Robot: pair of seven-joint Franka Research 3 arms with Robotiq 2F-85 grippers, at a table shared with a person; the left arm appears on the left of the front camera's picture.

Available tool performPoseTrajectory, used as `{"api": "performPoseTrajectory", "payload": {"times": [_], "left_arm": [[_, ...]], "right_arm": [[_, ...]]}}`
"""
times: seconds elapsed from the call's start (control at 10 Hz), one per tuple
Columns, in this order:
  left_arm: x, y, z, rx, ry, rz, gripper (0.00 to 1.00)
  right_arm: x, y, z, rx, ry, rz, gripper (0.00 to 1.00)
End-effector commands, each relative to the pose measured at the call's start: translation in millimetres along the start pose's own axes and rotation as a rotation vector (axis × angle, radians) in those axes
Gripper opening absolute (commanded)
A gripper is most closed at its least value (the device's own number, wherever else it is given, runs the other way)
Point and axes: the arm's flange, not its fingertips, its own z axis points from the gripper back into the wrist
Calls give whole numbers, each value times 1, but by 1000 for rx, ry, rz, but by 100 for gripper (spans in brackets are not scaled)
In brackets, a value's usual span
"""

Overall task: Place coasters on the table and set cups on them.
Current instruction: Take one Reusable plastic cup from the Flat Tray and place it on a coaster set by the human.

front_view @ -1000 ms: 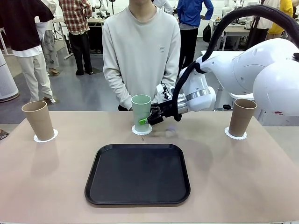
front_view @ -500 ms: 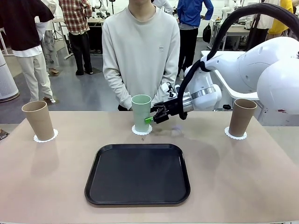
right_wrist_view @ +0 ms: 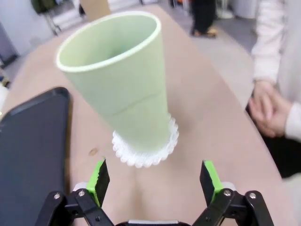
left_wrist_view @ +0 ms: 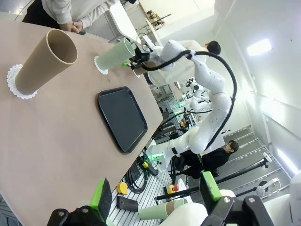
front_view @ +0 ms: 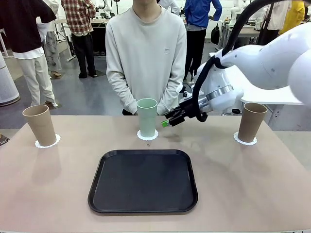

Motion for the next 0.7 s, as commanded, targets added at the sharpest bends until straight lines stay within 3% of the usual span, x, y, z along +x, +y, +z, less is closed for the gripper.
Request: {"api": "performPoseTrajectory", "payload": {"times": [0.0, 0.1, 0.2, 0.3, 0.4, 0.6], "left_arm": [[-1, -3, 1, -8, -3, -3, 100], [-1, -3, 1, -8, -3, -3, 100], [-1, -3, 1, -8, -3, -3, 100], [-1, -3, 1, -8, -3, -3, 100], [-1, -3, 1, -8, -3, -3, 100], [-1, -3, 1, -8, -3, -3, 100]], "right_arm": [[41, 83, 56, -88, 296, -120, 100], [63, 123, 87, -209, 519, -256, 100], [77, 158, 106, -208, 701, -203, 100], [90, 190, 122, -287, 907, -217, 100], [107, 212, 133, -372, 956, -277, 100], [144, 236, 143, -487, 925, -365, 100]]}}
